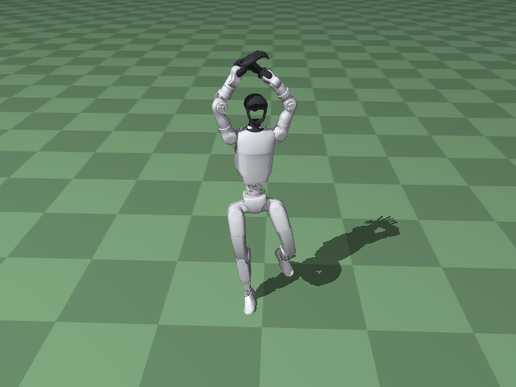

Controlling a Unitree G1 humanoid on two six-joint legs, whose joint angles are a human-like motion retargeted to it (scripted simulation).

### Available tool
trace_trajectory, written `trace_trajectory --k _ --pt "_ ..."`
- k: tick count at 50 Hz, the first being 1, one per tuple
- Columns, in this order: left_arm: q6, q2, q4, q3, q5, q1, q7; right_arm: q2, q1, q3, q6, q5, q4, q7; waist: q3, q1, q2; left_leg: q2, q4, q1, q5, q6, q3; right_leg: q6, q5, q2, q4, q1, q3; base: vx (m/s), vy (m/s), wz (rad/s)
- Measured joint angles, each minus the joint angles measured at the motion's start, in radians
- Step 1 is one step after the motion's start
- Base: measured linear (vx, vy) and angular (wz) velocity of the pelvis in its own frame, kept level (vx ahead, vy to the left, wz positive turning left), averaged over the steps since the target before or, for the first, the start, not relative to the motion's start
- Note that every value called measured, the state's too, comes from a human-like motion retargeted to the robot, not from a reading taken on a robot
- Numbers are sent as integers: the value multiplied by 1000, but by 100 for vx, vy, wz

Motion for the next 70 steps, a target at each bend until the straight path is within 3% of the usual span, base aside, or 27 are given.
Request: trace_trajectory --k 5,10,14,20,26,33,38,41,45,48,50,55,57,58,62,65,70 --pt "-2 7 -7 0 13 22 -4 1 35 2 -1 12 -3 9 -16 48 7 -39 -129 -123 -120 20 119 0 -32 -16 20 1 16 28 -3 -16" --pt "-11 11 -14 0 21 25 7 -1 44 4 -45 -25 -10 1 -4 79 18 -130 -637 -133 32 -32 258 0 -70 -35 41 9 18 23 3 -1" --pt "-14 18 -13 0 34 31 -16 1 54 2 -63 -34 -11 1 1 93 71 -125 -927 -168 173 -108 309 0 -97 1 48 44 10 23 7 2" --pt "-14 15 -4 0 69 21 -34 -6 60 2 -83 -41 -13 8 26 108 81 -77 -947 -344 197 -122 328 0 -104 -1 45 71 -2 18 13 3" --pt "-6 18 -6 0 60 20 -41 -5 67 3 -81 -37 -9 1 -9 99 73 -14 -947 -393 218 -122 548 0 -125 -9 41 87 -31 30 12 11" --pt "1 20 -4 0 21 21 -36 6 58 4 -66 -37 -5 -1 -88 68 62 -4 -947 -283 141 -121 921 0 -145 -8 59 115 -77 44 16 30" --pt "-2 43 -23 0 -12 40 -50 3 68 4 -74 -95 -34 -7 -75 47 79 -45 -947 -130 168 -122 1053 0 -141 -42 154 208 -109 47 33 73" --pt "-10 63 -33 0 -38 62 -58 7 76 4 -78 -139 -49 -17 -92 29 81 -79 -947 -85 165 -122 979 0 -61 -67 209 255 -135 58 38 123" --pt "-21 85 -36 0 -56 90 -55 32 86 4 -83 -206 -53 -40 -93 25 92 -114 -947 -3 121 -97 838 0 147 -85 356 277 -140 57 32 154" --pt "-29 98 -34 0 -44 99 -53 52 88 4 -91 -239 -52 -57 -93 46 105 -97 -947 25 114 -84 738 0 282 -58 536 195 -120 40 12 156" --pt "-31 107 -39 0 -42 103 -54 56 93 4 -94 -239 -58 -62 -100 63 106 -90 -947 26 109 -82 675 0 300 -50 653 117 -113 35 10 157" --pt "-30 117 -47 0 -72 122 -64 54 98 4 -79 -223 -65 -51 -88 55 80 -195 -908 36 32 -83 460 -8 96 -187 782 2 -124 37 35 231" --pt "-25 123 -44 0 -77 134 -70 61 105 4 -83 -246 -59 -62 -84 44 81 -219 -883 40 11 -94 360 -52 15 -223 743 -19 -153 30 22 275" --pt "-25 126 -42 0 -68 144 -70 59 112 4 -105 -318 -58 -83 -84 34 82 -230 -873 43 4 -99 306 -67 -24 -231 707 -25 -163 26 16 285" --pt "-22 106 -25 0 -63 124 -65 55 112 4 -78 -202 -62 -70 -36 52 74 -284 -853 65 -6 -122 86 -82 -139 -218 536 -67 -104 23 14 303" --pt "-20 99 -17 0 -45 113 -67 52 112 4 -76 -156 -59 -61 1 53 70 -342 -853 95 8 -122 -101 -44 -143 -184 408 -100 44 21 16 331" --pt "-25 85 -10 0 -5 94 -64 45 105 2 -69 -104 -48 -41 70 56 91 -390 -846 178 38 -122 -396 0 -37 -125 223 -112 228 23 7 310"
